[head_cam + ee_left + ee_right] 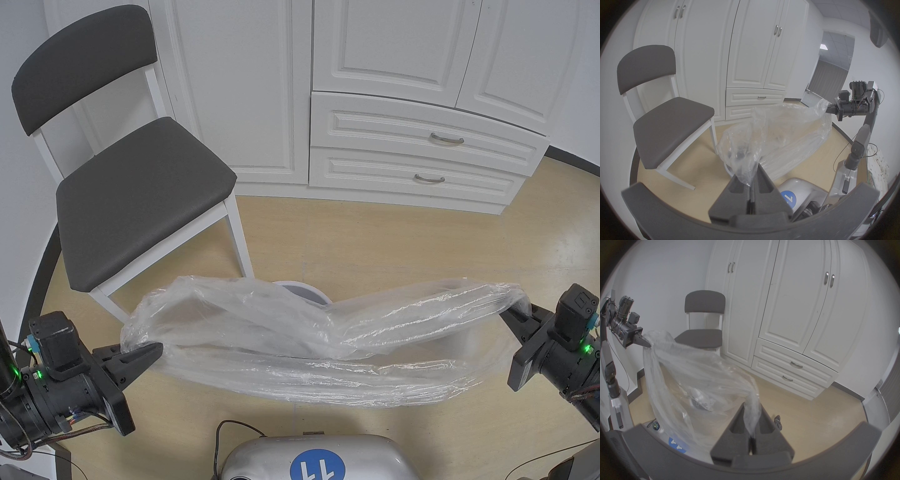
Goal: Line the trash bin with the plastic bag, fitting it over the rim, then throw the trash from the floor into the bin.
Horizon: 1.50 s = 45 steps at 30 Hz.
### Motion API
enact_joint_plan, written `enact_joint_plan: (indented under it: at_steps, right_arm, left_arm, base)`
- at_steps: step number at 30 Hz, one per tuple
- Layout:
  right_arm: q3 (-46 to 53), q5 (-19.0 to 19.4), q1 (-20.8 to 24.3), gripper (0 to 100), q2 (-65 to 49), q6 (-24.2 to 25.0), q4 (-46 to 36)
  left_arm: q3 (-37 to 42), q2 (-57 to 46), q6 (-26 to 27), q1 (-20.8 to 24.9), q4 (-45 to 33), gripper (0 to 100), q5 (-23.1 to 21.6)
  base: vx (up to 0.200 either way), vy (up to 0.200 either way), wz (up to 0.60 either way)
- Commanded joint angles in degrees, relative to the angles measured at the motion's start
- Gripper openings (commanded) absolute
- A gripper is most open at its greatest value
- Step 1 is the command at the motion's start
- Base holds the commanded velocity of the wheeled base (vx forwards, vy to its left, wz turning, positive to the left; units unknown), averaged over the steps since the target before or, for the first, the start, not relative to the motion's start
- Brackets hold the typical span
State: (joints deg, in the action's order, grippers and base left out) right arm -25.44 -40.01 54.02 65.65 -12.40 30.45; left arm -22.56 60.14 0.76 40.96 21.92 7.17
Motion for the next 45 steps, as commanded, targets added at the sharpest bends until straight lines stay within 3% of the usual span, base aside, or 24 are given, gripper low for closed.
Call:
enact_joint_plan:
  at_steps: [1, 14, 19, 24, 35, 45]
  right_arm:
    - [1.8, 0.11, 0.56, 0, 1.41, -1.4, 1.8]
    - [3.91, -0.24, -0.14, 0, -3.6, -7.9, 5.76]
    - [4.7, 2.66, 0.56, 0, -6.85, -9.22, 5.76]
    - [4.79, 6.08, 0.74, 0, -7.37, -8.78, 5.67]
    - [4.17, 6.08, 5.84, 0, -5.97, -3.86, 5.14]
    - [4.52, 5.73, 6.1, 0, -6.06, -3.6, 4.97]
  left_arm:
    - [1.12, 0.16, 0.04, 0.35, 1.9, 0, -0.14]
    - [2.17, 1.21, 0.04, 0.26, 3.04, 0, -0.22]
    - [2.53, 2.53, 0.39, 0.26, 3.22, 0, -0.22]
    - [2.44, 3.32, -0.05, 0.26, 3.22, 0, -0.14]
    - [2.61, 3.23, -0.05, 0.08, 3.31, 0, -0.14]
    - [2.53, 3.76, -0.23, 0.08, 3.31, 0, -0.14]
  base:
    - [0.0, 0.0, 0.0]
    - [0.0, 0.0, 0.0]
    - [0.0, 0.0, 0.0]
    - [0.0, 0.0, 0.0]
    - [0.0, 0.0, 0.0]
    - [0.0, 0.0, 0.0]
